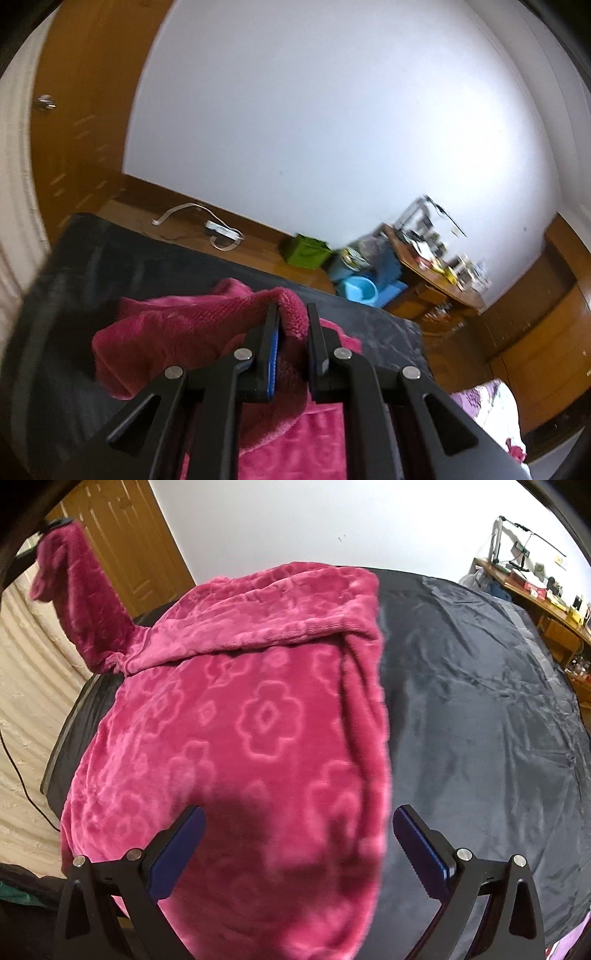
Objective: Fold clothes
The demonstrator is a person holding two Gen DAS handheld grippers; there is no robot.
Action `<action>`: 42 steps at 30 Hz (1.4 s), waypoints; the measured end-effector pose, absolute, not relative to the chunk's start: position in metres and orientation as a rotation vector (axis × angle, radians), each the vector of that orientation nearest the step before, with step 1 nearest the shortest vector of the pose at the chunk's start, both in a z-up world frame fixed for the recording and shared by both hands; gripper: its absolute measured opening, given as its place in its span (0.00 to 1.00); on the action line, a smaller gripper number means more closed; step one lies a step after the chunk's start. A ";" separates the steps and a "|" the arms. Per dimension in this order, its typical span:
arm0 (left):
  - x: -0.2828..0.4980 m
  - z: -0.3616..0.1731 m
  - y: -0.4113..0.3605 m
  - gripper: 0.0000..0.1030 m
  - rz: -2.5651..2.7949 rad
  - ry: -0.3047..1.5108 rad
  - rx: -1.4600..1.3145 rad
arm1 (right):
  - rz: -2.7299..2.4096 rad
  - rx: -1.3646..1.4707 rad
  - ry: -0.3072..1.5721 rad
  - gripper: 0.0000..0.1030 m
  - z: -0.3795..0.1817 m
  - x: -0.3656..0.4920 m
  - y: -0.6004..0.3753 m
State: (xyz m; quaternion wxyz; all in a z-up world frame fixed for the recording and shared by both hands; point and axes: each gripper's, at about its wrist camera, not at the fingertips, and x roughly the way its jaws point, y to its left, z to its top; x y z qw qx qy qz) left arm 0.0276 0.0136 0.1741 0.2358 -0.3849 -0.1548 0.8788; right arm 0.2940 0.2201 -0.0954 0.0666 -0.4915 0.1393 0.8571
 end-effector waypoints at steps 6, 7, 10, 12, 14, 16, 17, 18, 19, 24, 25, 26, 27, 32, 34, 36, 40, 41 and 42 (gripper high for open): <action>0.013 0.151 0.101 0.13 2.343 -0.372 -1.136 | 2.560 -1.459 0.521 1.00 -0.098 0.321 0.261; 0.012 0.146 0.115 0.13 2.339 -0.352 -1.151 | 2.556 -1.456 0.522 1.00 -0.098 0.324 0.266; 0.009 0.128 0.151 0.13 2.310 -0.308 -1.204 | 2.546 -1.447 0.513 1.00 -0.100 0.331 0.279; 0.007 0.114 0.171 0.13 2.287 -0.280 -1.238 | 2.536 -1.432 0.517 1.00 -0.101 0.334 0.287; 0.003 0.100 0.188 0.13 2.261 -0.252 -1.272 | 2.527 -1.414 0.537 1.00 -0.101 0.335 0.293; -0.004 0.085 0.201 0.13 2.235 -0.232 -1.302 | 2.513 -1.400 0.555 1.00 -0.101 0.334 0.296; -0.008 0.077 0.206 0.13 2.220 -0.227 -1.320 | 2.503 -1.400 0.561 1.00 -0.103 0.333 0.297; -0.012 0.068 0.211 0.13 2.203 -0.226 -1.339 | 2.492 -1.399 0.567 1.00 -0.104 0.331 0.297; -0.017 0.060 0.214 0.13 2.188 -0.226 -1.358 | 2.484 -1.400 0.574 1.00 -0.104 0.331 0.297; -0.036 0.019 0.231 0.17 2.056 -0.235 -1.456 | 2.460 -1.408 0.579 1.00 -0.104 0.322 0.295; -0.039 0.010 0.236 0.29 1.984 -0.251 -1.482 | 2.456 -1.405 0.586 1.00 -0.104 0.318 0.295; -0.041 0.001 0.240 0.35 1.906 -0.271 -1.507 | 2.451 -1.402 0.593 1.00 -0.104 0.314 0.296; -0.041 -0.006 0.242 0.50 1.843 -0.289 -1.526 | 2.450 -1.400 0.602 1.00 -0.103 0.310 0.297; -0.040 0.007 0.219 0.72 1.817 -0.276 -1.466 | 2.519 -1.400 0.657 1.00 -0.095 0.276 0.290; -0.046 0.017 0.195 0.76 1.857 -0.290 -1.443 | 2.560 -1.407 0.676 1.00 -0.092 0.261 0.286; -0.054 0.024 0.164 0.76 1.934 -0.285 -1.428 | 2.605 -1.407 0.716 1.00 -0.088 0.241 0.284; -0.070 0.017 0.100 0.76 2.082 -0.272 -1.456 | 2.684 -1.385 0.875 1.00 -0.076 0.196 0.286; -0.074 0.011 0.084 0.76 2.106 -0.290 -1.477 | 2.702 -1.385 0.929 1.00 -0.073 0.184 0.286; -0.079 0.004 0.067 0.76 2.131 -0.313 -1.500 | 2.721 -1.388 0.984 1.00 -0.072 0.172 0.285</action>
